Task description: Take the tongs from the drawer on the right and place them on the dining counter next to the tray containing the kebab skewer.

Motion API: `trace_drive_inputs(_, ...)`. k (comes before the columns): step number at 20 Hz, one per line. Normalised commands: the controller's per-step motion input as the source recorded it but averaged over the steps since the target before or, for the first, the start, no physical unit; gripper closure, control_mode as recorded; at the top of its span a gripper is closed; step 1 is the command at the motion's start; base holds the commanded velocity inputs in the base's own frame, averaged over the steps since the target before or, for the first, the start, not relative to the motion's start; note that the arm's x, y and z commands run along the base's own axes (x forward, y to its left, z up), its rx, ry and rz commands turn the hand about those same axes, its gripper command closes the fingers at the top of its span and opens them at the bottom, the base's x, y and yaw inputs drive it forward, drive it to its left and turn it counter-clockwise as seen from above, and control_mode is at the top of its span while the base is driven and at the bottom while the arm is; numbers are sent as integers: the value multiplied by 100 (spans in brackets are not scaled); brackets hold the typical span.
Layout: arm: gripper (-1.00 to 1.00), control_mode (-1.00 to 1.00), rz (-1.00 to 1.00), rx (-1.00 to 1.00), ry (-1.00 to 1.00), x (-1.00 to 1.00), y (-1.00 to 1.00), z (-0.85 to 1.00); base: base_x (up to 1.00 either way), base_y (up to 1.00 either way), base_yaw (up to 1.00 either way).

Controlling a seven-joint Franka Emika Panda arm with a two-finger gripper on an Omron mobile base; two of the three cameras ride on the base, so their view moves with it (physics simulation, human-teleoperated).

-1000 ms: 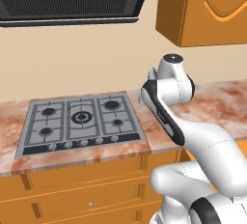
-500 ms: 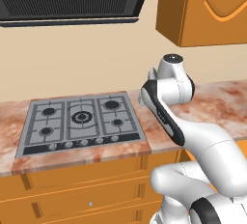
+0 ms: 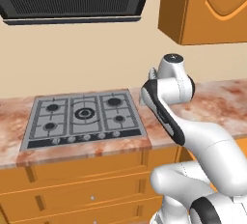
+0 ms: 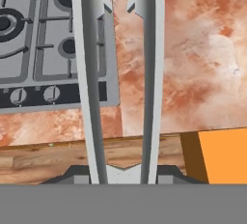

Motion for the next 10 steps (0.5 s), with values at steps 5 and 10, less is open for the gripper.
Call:
trace_drive_inputs(5, 100, 100, 0, 0, 0, 0, 0, 0, -43, 18, 8)
trace_drive_inputs(10, 100, 100, 0, 0, 0, 0, 0, 0, -35, 25, 9)
